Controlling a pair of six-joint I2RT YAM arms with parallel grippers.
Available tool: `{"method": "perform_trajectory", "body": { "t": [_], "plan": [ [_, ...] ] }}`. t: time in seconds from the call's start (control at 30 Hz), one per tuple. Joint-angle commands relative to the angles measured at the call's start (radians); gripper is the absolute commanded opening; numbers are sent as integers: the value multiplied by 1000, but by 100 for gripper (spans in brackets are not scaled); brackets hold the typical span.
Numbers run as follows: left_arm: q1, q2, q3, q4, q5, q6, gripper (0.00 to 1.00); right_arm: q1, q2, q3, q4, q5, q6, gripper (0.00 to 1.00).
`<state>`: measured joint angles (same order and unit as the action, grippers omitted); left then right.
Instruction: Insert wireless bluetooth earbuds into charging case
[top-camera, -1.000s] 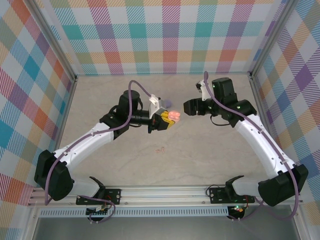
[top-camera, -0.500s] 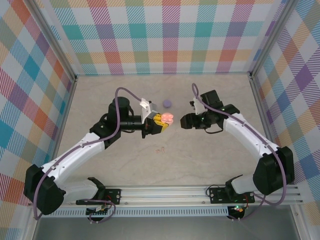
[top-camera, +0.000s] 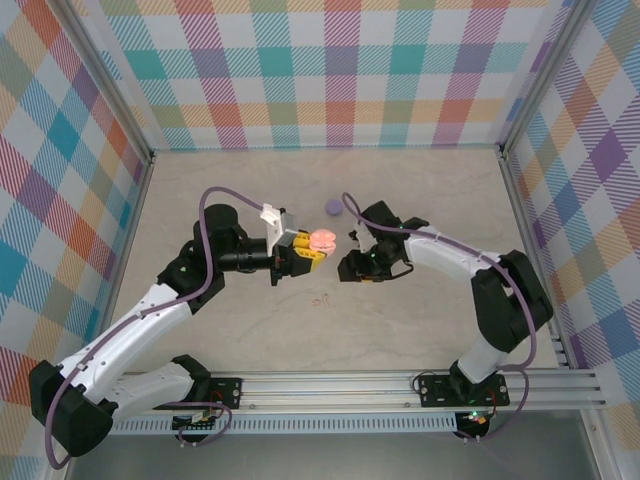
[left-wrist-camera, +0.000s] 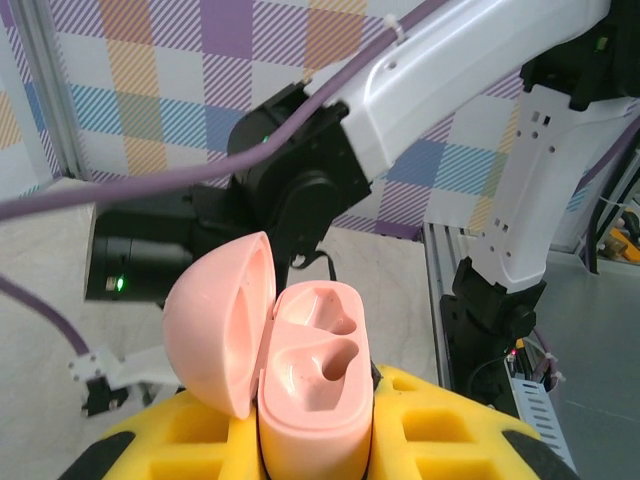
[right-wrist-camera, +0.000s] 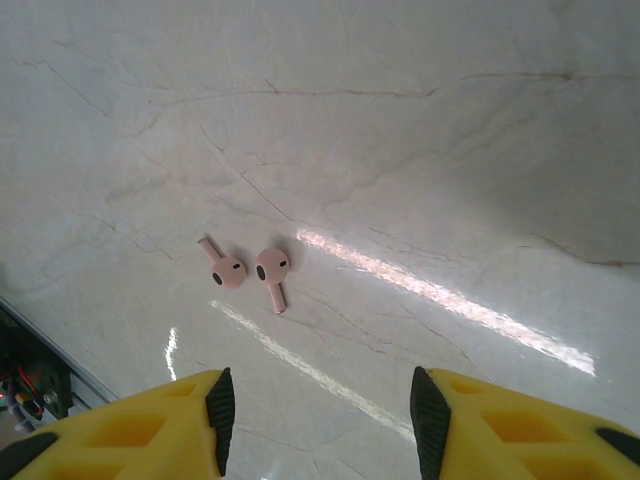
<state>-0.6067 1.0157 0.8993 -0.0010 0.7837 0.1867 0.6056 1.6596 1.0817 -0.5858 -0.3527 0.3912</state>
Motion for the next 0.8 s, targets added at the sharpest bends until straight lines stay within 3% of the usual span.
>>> {"method": "perform_trajectory", "body": {
  "t": [0.0,0.27,0.77],
  "plan": [
    [8,-29,-14,-5,6,-21,7,40,41,40,36,-6,34,49],
    [8,-49,-25,-5,-2,-35,7,111,160,125,17,16,1,40],
    [9,-50,-26,-7,-3,-32,7,178,287,233,-75,95,-52,35]
  ]
}}
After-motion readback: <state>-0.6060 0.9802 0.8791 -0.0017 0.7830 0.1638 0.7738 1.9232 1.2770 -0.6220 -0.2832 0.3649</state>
